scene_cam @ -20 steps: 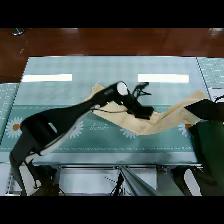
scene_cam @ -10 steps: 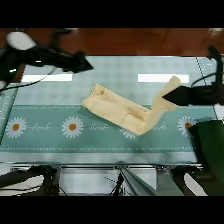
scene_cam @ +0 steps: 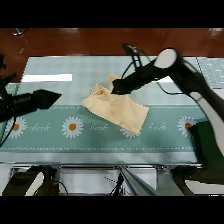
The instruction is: Fold the shirts.
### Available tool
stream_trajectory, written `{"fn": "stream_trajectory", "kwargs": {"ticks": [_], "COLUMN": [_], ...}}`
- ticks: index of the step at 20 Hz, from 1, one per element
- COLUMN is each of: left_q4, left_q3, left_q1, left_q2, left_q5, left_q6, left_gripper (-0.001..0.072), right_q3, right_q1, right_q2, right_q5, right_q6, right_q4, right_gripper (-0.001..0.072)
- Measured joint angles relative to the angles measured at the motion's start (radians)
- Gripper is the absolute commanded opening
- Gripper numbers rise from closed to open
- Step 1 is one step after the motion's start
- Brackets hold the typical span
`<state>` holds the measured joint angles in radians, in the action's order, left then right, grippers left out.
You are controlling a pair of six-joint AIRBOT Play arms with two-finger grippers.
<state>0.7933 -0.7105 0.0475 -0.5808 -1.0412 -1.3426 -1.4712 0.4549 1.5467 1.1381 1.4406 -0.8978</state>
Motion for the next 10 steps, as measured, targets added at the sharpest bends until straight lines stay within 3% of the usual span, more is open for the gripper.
{"fn": "stream_trajectory", "kwargs": {"ticks": [5, 6, 7, 8, 10], "left_q4": [0.000, -0.001, 0.000, -0.001, -0.001], "left_q3": [0.098, 0.105, 0.110, 0.114, 0.120], "left_q1": [0.006, 0.007, 0.007, 0.007, 0.007], "left_q2": [0.085, 0.091, 0.095, 0.098, 0.101], "left_q5": [0.014, 0.016, 0.016, 0.018, 0.020], "left_q6": [-0.024, -0.027, -0.027, -0.027, -0.028], "left_gripper": [0.0025, 0.0025, 0.0024, 0.0025, 0.0025], "right_q3": [-0.095, -0.101, -0.106, -0.110, -0.114], "right_q1": [0.043, 0.046, 0.048, 0.050, 0.051], "right_q2": [0.181, 0.201, 0.218, 0.232, 0.249], "right_q5": [-0.048, -0.052, -0.060, -0.064, -0.068], "right_q6": [0.018, 0.020, 0.023, 0.026, 0.005], "right_q4": [0.039, 0.055, 0.071, 0.096, 0.156], "right_gripper": [0.0024, 0.0062, 0.0242, 0.0620, 0.0639]}}
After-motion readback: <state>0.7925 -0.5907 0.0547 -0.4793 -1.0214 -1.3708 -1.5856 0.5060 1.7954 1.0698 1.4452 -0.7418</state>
